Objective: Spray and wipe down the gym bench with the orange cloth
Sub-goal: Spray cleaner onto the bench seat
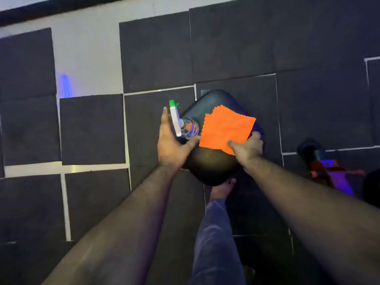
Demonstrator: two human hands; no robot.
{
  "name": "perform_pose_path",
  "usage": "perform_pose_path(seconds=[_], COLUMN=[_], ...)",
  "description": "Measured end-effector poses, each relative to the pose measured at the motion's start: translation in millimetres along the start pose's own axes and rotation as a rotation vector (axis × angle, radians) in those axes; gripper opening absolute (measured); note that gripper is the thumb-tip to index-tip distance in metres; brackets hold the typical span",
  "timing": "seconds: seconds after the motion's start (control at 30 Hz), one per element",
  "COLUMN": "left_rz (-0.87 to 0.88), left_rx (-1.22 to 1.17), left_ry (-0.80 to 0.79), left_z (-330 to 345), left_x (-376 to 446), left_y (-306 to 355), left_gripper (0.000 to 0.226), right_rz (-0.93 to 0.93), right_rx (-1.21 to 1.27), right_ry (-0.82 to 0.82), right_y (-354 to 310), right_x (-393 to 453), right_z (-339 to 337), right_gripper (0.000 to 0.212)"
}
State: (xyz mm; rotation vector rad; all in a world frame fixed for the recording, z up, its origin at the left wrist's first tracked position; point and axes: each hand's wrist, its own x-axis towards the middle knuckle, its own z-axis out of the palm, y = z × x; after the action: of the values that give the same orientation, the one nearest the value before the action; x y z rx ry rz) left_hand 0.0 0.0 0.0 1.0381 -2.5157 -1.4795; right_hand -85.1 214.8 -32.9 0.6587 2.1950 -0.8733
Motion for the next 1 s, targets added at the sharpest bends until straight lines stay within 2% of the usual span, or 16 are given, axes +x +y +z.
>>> perform_pose_path(seconds=[0.07,0.13,0.2,0.27,0.37,0.5,0.57,0.67,0.83,0.9,1.0], left_rz=[-0.021,-0.057,-0.058,-0.034,0.085,0.129,0.172,0.332,0.552,0.61,0.657], left_rx=[-0.017,-0.032,-0.007,0.043,0.158,0.23,0.227,0.191,0.135,0.12,0.134], left_ry=[0.02,0.026,0.062,0.038,-0.083,-0.148,-0.223,-0.369,-0.614,-0.707,-0.796], left_z=[10,18,21,18,20,45,69,117,207,242,295], left_x=[12,22,29,30,18,-21,-50,-106,-233,-291,-378], left_y=[3,9,16,26,45,92,121,167,231,246,254], left_gripper=[0.122,0.109,0.093,0.081,0.07,0.078,0.086,0.075,0.073,0.074,0.076], right_rz=[0.146,0.237,0.258,0.244,0.137,0.127,0.142,0.177,0.168,0.175,0.177], right_rx=[0.216,0.336,0.441,0.512,0.546,0.712,0.803,0.966,1.221,1.316,1.496], right_ry=[0.057,0.044,-0.042,-0.094,-0.104,-0.218,-0.208,-0.059,0.136,0.22,0.309], right_y=[-9,-16,-20,-20,-13,23,57,118,258,324,423], right_x=[13,22,26,20,-2,-40,-58,-88,-141,-165,-200], right_z=[8,12,12,6,-20,-75,-106,-158,-250,-282,-317], right_gripper=[0.075,0.059,0.035,0.023,0.019,0.037,0.043,0.044,0.053,0.047,0.026])
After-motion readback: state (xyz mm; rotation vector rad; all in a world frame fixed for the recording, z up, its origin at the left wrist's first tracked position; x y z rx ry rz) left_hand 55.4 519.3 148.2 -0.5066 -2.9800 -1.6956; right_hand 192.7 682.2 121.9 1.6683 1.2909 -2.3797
